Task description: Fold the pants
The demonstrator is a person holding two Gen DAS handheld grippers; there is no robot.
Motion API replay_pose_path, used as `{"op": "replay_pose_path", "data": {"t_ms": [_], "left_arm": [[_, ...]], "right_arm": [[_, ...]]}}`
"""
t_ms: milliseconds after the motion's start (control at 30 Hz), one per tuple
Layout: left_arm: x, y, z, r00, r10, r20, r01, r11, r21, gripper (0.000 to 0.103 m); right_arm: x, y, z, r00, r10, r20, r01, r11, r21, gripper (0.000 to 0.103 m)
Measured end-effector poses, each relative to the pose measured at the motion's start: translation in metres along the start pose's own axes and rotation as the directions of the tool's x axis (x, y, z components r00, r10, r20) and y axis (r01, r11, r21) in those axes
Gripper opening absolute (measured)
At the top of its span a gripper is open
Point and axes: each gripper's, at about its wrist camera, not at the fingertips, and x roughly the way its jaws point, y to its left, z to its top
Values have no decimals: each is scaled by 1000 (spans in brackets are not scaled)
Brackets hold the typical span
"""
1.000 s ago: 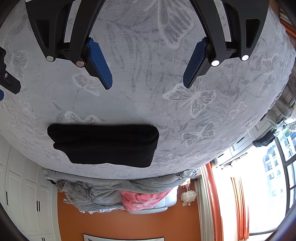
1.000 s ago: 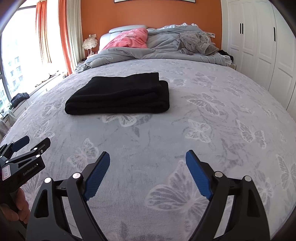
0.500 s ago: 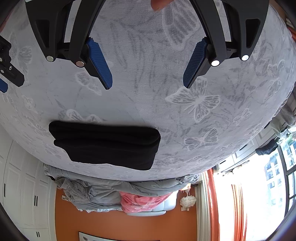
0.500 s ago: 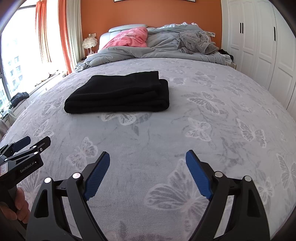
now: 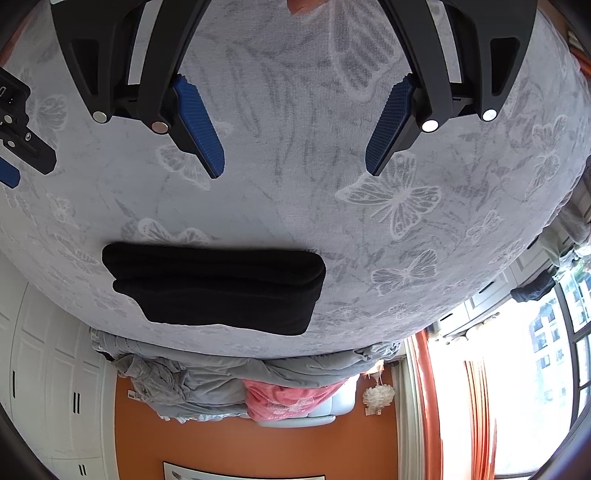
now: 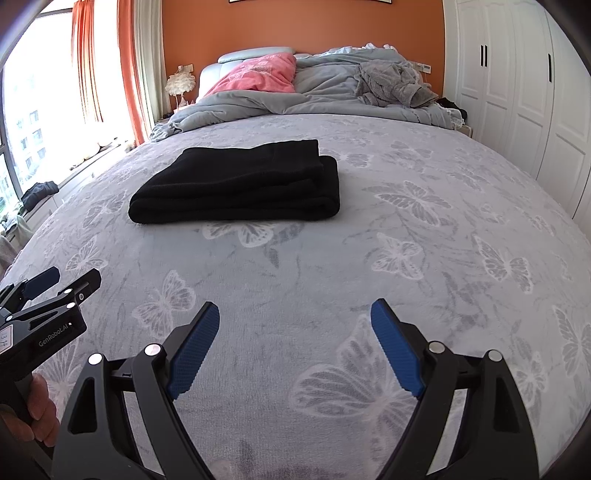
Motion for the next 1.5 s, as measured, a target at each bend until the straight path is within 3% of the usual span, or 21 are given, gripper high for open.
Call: {"op": "replay_pose_path", "data": {"t_ms": [933,1500], "left_arm": [[1,-6,-2,1000,1,-7,0,999,40,76],[-1,3,-1,999,-35,-19,35,999,-21,76]], "right_arm": [[2,1,-1,1000,4,-4,-4,1000,-4,82],[3,2,-1,1000,4,-5,-4,1000,-5,82]]}}
